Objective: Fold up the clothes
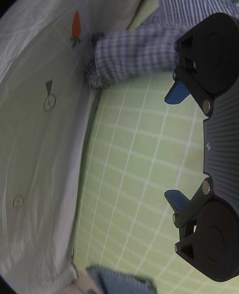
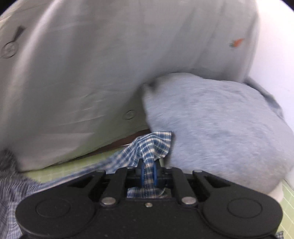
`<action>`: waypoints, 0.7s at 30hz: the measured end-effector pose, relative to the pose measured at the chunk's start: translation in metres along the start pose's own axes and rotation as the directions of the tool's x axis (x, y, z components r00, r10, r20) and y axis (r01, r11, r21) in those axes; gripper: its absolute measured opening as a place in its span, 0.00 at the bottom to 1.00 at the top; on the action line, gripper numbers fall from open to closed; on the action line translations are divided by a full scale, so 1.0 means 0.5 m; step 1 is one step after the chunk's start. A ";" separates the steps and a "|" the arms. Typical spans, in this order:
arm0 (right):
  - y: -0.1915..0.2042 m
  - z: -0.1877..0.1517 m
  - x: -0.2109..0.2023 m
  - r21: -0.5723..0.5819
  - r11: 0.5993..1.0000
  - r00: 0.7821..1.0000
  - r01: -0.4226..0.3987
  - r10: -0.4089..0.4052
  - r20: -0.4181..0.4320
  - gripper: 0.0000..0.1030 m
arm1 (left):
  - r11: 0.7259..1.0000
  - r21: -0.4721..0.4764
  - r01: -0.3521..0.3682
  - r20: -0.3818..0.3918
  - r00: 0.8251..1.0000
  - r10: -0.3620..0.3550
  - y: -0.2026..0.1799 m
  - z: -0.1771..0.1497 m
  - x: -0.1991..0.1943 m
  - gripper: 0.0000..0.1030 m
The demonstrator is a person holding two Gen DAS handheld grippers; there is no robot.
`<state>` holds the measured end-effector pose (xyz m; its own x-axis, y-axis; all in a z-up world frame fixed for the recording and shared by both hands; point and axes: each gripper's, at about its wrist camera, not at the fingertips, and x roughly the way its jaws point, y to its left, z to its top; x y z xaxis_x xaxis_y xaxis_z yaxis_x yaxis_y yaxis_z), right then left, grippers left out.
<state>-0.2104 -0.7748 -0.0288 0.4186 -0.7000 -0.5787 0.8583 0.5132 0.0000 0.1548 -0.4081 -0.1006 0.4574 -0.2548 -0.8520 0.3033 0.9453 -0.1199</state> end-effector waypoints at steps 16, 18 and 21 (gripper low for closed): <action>0.022 -0.017 0.029 0.007 1.000 0.999 0.010 -0.010 -0.031 0.10 | 0.907 -0.109 0.407 -0.054 0.908 -0.414 -0.121 0.089 0.112 0.31; 0.027 -0.015 0.026 0.000 1.000 1.000 -0.003 0.003 -0.027 0.10 | 0.904 -0.137 0.406 -0.063 0.907 -0.417 -0.121 0.096 0.127 0.02; 0.035 -0.008 0.014 -0.010 1.000 1.000 -0.020 0.020 -0.001 0.09 | 0.923 -0.083 0.376 0.008 0.926 -0.377 -0.120 0.129 0.105 0.02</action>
<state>-0.1936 -0.7689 -0.0362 0.4353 -0.6888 -0.5797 0.8466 0.5322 0.0033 0.2144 -0.4913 -0.1054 0.3165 -0.5939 -0.7397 0.3821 0.7935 -0.4736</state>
